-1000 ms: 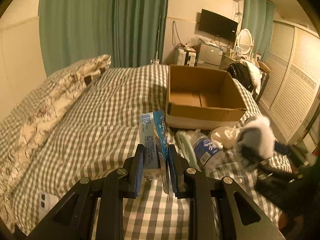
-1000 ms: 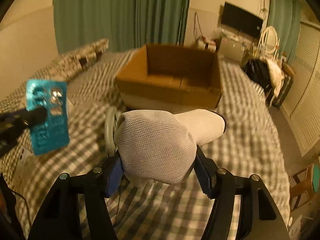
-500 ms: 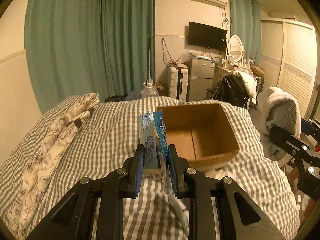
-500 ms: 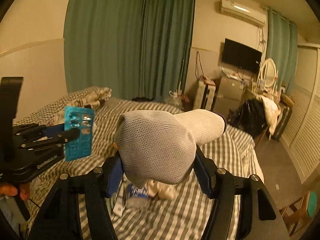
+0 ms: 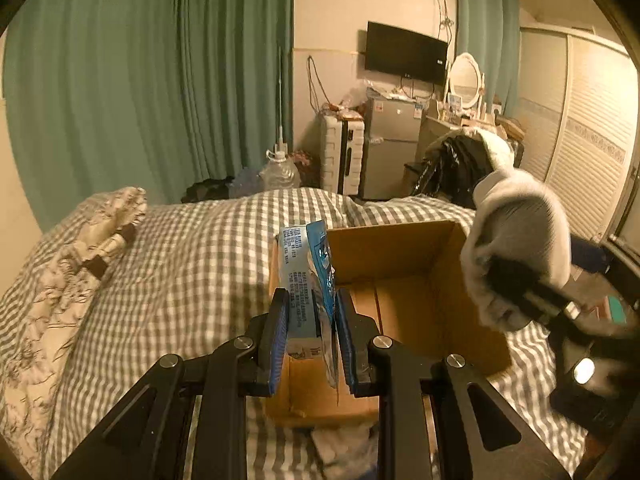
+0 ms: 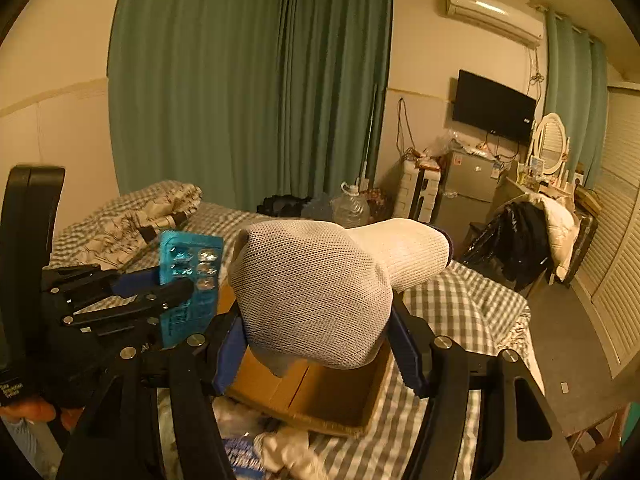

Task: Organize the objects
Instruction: 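Carry the items into the cardboard box and open both grippers, then grasp the light green hanger with the left gripper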

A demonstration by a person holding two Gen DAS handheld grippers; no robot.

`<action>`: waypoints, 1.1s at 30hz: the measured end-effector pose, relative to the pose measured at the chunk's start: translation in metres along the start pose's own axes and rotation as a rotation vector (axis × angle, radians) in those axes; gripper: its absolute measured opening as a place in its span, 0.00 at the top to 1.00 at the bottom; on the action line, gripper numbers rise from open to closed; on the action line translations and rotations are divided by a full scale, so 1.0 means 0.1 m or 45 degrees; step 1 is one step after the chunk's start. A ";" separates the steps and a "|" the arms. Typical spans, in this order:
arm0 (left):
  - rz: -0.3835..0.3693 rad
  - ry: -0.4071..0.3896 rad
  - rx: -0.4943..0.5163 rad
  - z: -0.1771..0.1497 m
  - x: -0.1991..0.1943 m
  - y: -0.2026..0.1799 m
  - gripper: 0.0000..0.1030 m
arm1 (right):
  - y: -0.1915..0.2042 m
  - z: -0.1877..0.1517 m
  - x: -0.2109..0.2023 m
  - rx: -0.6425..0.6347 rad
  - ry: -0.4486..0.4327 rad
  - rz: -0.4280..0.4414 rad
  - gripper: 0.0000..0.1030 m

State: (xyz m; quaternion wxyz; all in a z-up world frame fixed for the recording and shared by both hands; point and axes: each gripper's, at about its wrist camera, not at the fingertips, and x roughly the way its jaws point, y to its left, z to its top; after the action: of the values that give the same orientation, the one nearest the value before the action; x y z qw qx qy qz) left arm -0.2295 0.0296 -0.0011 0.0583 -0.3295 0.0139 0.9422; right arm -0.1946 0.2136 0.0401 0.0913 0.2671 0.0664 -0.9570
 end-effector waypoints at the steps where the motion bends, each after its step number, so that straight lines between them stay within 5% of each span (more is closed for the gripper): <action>1: -0.009 0.014 0.000 0.01 0.09 0.00 0.77 | -0.02 -0.01 0.12 0.003 0.018 0.004 0.39; 9: -0.082 0.112 -0.010 -0.07 0.56 0.00 0.75 | -0.12 -0.28 0.66 0.043 0.077 0.031 0.37; 12: -0.092 0.123 -0.008 -0.10 0.55 0.01 0.70 | -0.15 -0.31 0.63 0.071 0.042 0.032 0.24; 13: -0.086 0.117 -0.006 -0.10 0.51 0.00 0.66 | -0.17 -0.30 0.59 0.077 0.023 0.027 0.20; 15: -0.078 0.099 0.003 -0.10 0.43 0.01 0.37 | -0.22 -0.25 0.43 0.086 -0.019 0.018 0.19; 16: -0.066 0.086 0.002 -0.10 0.36 0.02 0.34 | -0.24 -0.23 0.38 0.089 -0.029 0.014 0.17; 25: 0.023 -0.011 -0.016 -0.08 -0.49 0.10 0.19 | -0.30 -0.09 -0.47 0.078 -0.041 -0.038 0.14; 33: 0.090 -0.032 0.028 -0.40 -1.10 0.08 0.13 | -0.12 -0.25 -1.23 0.022 -0.051 -0.040 0.12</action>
State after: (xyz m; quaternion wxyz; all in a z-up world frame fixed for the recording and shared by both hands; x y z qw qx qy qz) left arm -0.1199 0.0082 0.0363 0.0289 -0.3164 0.0352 0.9475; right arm -0.0813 0.2469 0.0846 0.0753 0.2478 0.0605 -0.9640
